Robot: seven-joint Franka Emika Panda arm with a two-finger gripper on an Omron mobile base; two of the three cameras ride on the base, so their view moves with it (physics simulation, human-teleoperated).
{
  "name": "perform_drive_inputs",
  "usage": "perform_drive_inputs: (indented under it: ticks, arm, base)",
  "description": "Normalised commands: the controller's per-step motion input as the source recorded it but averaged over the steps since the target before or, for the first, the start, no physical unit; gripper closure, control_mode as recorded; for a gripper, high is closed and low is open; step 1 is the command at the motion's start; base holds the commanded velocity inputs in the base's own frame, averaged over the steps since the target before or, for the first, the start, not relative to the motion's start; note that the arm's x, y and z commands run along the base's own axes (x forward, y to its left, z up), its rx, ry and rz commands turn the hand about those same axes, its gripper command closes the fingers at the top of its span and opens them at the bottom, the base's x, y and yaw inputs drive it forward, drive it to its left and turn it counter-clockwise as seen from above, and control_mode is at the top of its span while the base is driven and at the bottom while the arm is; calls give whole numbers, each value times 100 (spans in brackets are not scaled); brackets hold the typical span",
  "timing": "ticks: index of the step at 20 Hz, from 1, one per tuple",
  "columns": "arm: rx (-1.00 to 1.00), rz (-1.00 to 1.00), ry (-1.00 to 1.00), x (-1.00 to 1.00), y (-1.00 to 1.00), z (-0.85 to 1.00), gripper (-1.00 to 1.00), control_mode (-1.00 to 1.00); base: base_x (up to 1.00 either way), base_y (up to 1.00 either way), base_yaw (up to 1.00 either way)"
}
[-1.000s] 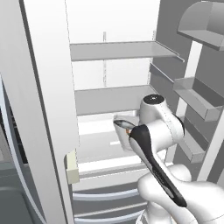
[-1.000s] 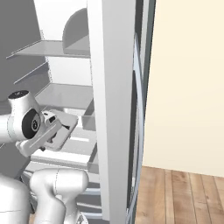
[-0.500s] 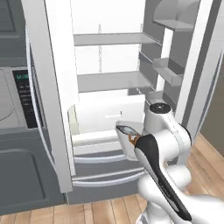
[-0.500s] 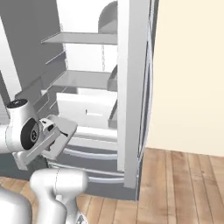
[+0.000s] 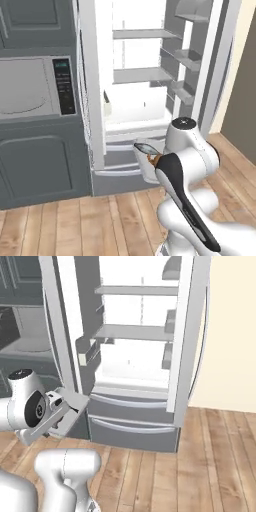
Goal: Place the tupperware containing the fish and onion meal in the microwave. Close the microwave door and press the start button to reheat the meal.
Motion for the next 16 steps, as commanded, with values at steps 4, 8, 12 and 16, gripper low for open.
perform_drive_inputs:
  ticks: [4,8,12,16]
  arm:
    - [0,0,0,0,0,0,100,100]
    - [0,0,0,0,0,0,100,100]
    - [0,0,0,0,0,0,100,100]
    - [0,0,0,0,0,0,100,100]
  base:
    - [-93,100,-12]
    - [-15,100,-12]
    - [88,96,-1]
    - [100,58,4]
